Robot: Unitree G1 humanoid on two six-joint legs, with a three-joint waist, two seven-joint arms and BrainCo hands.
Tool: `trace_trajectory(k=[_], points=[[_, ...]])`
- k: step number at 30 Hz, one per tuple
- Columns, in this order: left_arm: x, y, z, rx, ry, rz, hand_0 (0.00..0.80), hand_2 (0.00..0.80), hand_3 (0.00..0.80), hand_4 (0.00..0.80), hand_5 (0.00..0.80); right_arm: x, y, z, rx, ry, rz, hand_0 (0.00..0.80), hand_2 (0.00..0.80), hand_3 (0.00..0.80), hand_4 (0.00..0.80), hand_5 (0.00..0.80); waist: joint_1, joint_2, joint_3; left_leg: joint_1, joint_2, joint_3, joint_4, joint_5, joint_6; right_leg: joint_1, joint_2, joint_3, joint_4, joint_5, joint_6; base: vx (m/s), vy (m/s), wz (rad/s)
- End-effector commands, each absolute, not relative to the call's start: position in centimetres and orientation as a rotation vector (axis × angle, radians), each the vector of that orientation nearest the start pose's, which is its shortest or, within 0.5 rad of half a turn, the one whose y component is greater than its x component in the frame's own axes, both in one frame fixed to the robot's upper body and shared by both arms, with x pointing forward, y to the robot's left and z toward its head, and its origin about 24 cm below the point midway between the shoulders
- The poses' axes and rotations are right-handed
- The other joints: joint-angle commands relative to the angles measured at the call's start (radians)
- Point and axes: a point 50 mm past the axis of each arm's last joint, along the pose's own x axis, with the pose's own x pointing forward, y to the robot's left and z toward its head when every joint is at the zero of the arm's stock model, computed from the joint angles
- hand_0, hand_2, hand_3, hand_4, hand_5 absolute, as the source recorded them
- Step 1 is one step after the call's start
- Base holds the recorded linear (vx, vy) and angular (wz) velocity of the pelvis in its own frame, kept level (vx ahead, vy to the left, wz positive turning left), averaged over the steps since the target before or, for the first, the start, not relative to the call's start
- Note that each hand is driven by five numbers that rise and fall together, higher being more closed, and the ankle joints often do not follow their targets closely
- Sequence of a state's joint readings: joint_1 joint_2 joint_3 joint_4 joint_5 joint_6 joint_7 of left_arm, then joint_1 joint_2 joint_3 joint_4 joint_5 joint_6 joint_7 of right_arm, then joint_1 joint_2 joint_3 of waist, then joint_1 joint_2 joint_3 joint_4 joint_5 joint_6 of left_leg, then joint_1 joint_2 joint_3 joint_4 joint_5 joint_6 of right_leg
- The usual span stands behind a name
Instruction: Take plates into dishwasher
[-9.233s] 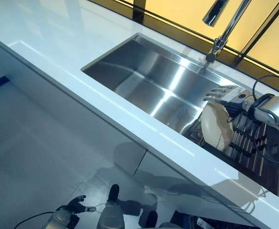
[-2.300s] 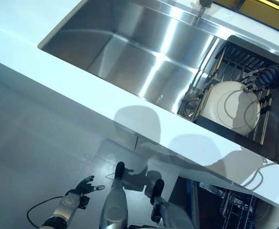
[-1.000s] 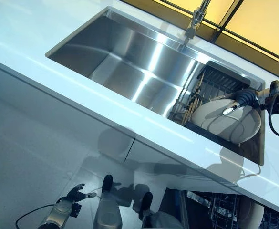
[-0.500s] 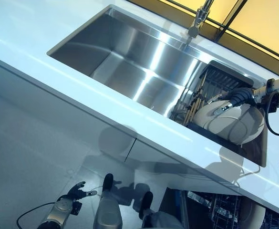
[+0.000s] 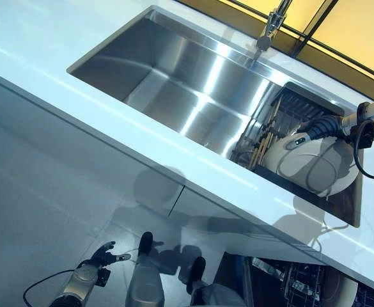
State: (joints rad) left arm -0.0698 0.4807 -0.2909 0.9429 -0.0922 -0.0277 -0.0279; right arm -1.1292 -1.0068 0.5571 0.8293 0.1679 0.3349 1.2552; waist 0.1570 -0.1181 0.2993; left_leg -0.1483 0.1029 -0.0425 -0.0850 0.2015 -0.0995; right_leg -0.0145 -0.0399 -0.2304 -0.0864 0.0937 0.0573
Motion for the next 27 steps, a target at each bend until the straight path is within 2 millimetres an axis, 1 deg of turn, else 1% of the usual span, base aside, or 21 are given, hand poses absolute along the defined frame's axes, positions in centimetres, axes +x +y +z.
trace_trajectory(k=[1, 5, 7, 9, 14, 20, 25, 27], points=[[19.3, 29.0, -9.0, 0.503, 0.807, 0.014, 0.0, 0.0, 0.0, 0.0, 0.0, 33.4, -32.2, 20.9, -0.699, 0.884, 0.708, 0.8, 0.8, 0.8, 0.8, 0.8, -0.011, -0.07, 0.057, 0.081, -0.053, 0.03, -0.002, -0.141, 0.029, -0.032, -0.062, 0.067, -0.001, 0.044, 0.07, 0.0, 0.0, 0.0], [18.9, 29.2, -9.1, 0.503, 0.818, 0.019, 0.0, 0.0, 0.0, 0.0, 0.0, 33.4, -32.7, 21.4, -0.709, 0.854, 0.666, 0.8, 0.8, 0.8, 0.8, 0.8, -0.015, -0.078, 0.042, 0.086, -0.054, 0.035, -0.002, -0.144, 0.03, -0.028, -0.061, 0.073, -0.001, 0.045, 0.073, 0.0, 0.0, 0.0], [18.5, 29.3, -9.3, 0.505, 0.829, 0.02, 0.0, 0.0, 0.0, 0.0, 0.0, 33.4, -33.1, 22.0, -0.711, 0.821, 0.62, 0.8, 0.8, 0.8, 0.8, 0.8, -0.018, -0.084, 0.03, 0.094, -0.055, 0.037, -0.002, -0.148, 0.031, -0.022, -0.061, 0.078, -0.001, 0.045, 0.076, 0.005, 0.016, 0.0], [18.3, 29.4, -9.4, 0.505, 0.837, 0.023, 0.0, 0.0, 0.0, 0.0, 0.0, 33.4, -33.3, 22.7, -0.712, 0.788, 0.593, 0.8, 0.8, 0.8, 0.8, 0.8, -0.021, -0.087, 0.02, 0.101, -0.056, 0.04, -0.002, -0.151, 0.032, -0.018, -0.062, 0.081, -0.001, 0.046, 0.078, 0.005, 0.032, -0.01], [17.6, 29.6, -9.7, 0.51, 0.853, 0.025, 0.0, 0.0, 0.0, 0.0, 0.0, 33.6, -33.6, 25.1, -0.695, 0.672, 0.519, 0.8, 0.8, 0.8, 0.8, 0.8, -0.028, -0.093, -0.006, 0.117, -0.061, 0.052, -0.002, -0.161, 0.036, -0.011, -0.067, 0.093, -0.001, 0.052, 0.089, -0.014, 0.047, -0.02], [17.0, 29.8, -10.0, 0.512, 0.874, 0.033, 0.0, 0.0, 0.0, 0.0, 0.0, 34.0, -33.3, 27.0, -0.686, 0.582, 0.465, 0.8, 0.8, 0.8, 0.8, 0.8, -0.033, -0.089, -0.029, 0.136, -0.069, 0.066, -0.002, -0.174, 0.042, -0.005, -0.078, 0.098, -0.001, 0.059, 0.103, -0.011, 0.058, -0.09], [16.5, 29.8, -10.2, 0.507, 0.883, 0.038, 0.0, 0.0, 0.0, 0.0, 0.0, 34.2, -33.2, 27.8, -0.682, 0.536, 0.437, 0.8, 0.8, 0.8, 0.8, 0.8, -0.039, -0.083, -0.04, 0.143, -0.075, 0.073, -0.002, -0.179, 0.047, -0.006, -0.086, 0.104, -0.001, 0.065, 0.11, -0.011, 0.054, -0.07], [16.4, 29.8, -10.2, 0.507, 0.886, 0.036, 0.0, 0.0, 0.0, 0.0, 0.0, 34.3, -33.2, 28.1, -0.678, 0.49, 0.407, 0.8, 0.8, 0.8, 0.8, 0.8, -0.043, -0.079, -0.044, 0.146, -0.08, 0.075, -0.002, -0.182, 0.053, -0.008, -0.092, 0.109, -0.001, 0.07, 0.115, -0.033, 0.052, -0.11]])
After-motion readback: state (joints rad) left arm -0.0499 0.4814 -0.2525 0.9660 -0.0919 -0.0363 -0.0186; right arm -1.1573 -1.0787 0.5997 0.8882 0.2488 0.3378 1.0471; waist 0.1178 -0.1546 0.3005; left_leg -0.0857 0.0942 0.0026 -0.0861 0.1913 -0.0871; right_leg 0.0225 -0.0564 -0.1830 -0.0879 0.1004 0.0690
